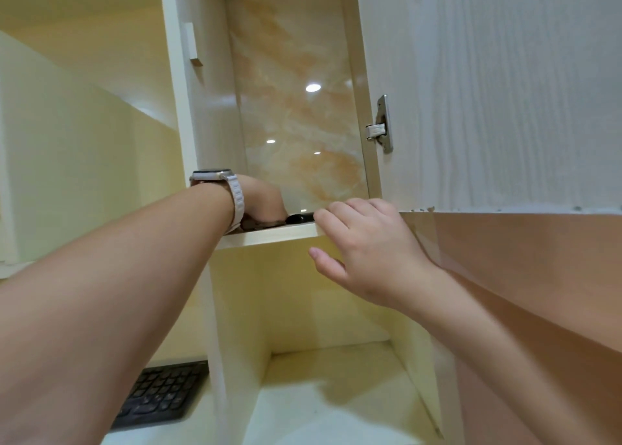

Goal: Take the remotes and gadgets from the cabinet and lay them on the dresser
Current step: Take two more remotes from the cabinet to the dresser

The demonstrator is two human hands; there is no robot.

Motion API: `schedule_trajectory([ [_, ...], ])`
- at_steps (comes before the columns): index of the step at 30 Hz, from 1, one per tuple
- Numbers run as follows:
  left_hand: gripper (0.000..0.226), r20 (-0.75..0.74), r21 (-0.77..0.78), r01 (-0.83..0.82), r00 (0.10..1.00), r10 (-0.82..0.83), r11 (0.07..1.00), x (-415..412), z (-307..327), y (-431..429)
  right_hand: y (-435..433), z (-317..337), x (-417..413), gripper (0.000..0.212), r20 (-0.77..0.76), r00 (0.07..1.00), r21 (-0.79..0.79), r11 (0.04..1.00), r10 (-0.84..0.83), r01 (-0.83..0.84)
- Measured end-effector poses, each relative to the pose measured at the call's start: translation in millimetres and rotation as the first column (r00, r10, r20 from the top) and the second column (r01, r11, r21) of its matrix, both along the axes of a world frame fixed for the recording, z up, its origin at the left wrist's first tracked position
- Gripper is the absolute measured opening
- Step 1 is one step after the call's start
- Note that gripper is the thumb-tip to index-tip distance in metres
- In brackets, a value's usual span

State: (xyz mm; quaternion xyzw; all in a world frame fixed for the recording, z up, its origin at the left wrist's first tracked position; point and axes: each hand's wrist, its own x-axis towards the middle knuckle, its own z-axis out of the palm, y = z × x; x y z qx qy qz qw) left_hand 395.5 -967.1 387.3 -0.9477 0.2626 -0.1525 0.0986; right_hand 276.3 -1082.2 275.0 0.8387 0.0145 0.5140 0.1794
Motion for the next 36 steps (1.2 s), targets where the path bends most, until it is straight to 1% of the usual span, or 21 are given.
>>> schedule_trajectory([
  [2, 0.029, 0.024, -0.038, 0.02, 1.0, -0.019, 0.999, -3, -2, 3, 2, 2, -2, 0.048, -0.042, 0.999, 0.019, 1.0, -0.018, 0.019],
  [5, 0.035, 0.043, -0.112, 0.074, 0.997, -0.069, 0.991, -4, -3, 11, 10, 9, -7, 0.054, -0.108, 0.994, 0.069, 0.997, -0.031, 0.039],
  [7, 0.032, 0.078, -0.139, 0.122, 0.991, -0.112, 0.983, -9, -2, 17, 18, 17, -10, 0.05, -0.129, 0.991, 0.138, 0.99, -0.021, 0.039],
  [9, 0.027, 0.149, -0.138, 0.157, 0.979, -0.136, 0.978, -16, -1, 23, 22, 25, -12, 0.039, -0.142, 0.99, 0.242, 0.97, 0.025, 0.01],
  [11, 0.021, 0.248, -0.124, 0.188, 0.957, -0.153, 0.974, -22, 3, 31, 26, 33, -14, 0.033, -0.178, 0.983, 0.345, 0.938, 0.051, 0.014],
  [13, 0.025, 0.354, -0.121, 0.236, 0.918, -0.18, 0.964, -28, 6, 42, 28, 40, -13, 0.034, -0.218, 0.975, 0.401, 0.915, 0.038, 0.054],
  [15, 0.03, 0.454, -0.159, 0.311, 0.866, -0.211, 0.937, -33, 7, 53, 30, 48, -9, 0.041, -0.26, 0.965, 0.439, 0.893, 0.018, 0.101],
  [18, 0.034, 0.533, -0.297, 0.45, 0.81, -0.245, 0.842, -37, 2, 70, 33, 63, 2, 0.05, -0.34, 0.939, 0.492, 0.859, 0.042, 0.14],
  [20, 0.038, 0.577, -0.365, 0.544, 0.769, -0.275, 0.755, -36, -4, 82, 36, 73, 9, 0.051, -0.432, 0.9, 0.474, 0.866, 0.067, 0.163],
  [24, 0.05, 0.699, -0.378, 0.695, 0.647, -0.303, 0.612, -32, -19, 102, 43, 83, 16, 0.052, -0.616, 0.772, 0.492, 0.842, 0.157, 0.221],
  [26, 0.056, 0.722, -0.396, 0.734, 0.62, -0.307, 0.552, -30, -27, 110, 44, 84, 17, 0.053, -0.658, 0.737, 0.488, 0.833, 0.156, 0.26],
  [29, 0.068, 0.708, -0.457, 0.749, 0.633, -0.313, 0.481, -28, -42, 118, 44, 81, 16, 0.049, -0.637, 0.754, 0.493, 0.838, 0.163, 0.235],
  [32, 0.076, 0.687, -0.527, 0.738, 0.662, -0.299, 0.422, -27, -59, 124, 46, 75, 11, 0.038, -0.534, 0.823, 0.518, 0.844, 0.193, 0.139],
  [33, 0.077, 0.684, -0.551, 0.737, 0.668, -0.295, 0.392, -27, -64, 125, 46, 72, 8, 0.033, -0.493, 0.845, 0.523, 0.847, 0.207, 0.098],
  [36, 0.076, 0.668, -0.622, 0.74, 0.672, -0.319, 0.256, -31, -81, 125, 51, 61, -6, 0.027, -0.374, 0.895, 0.511, 0.859, 0.244, -0.021],
])
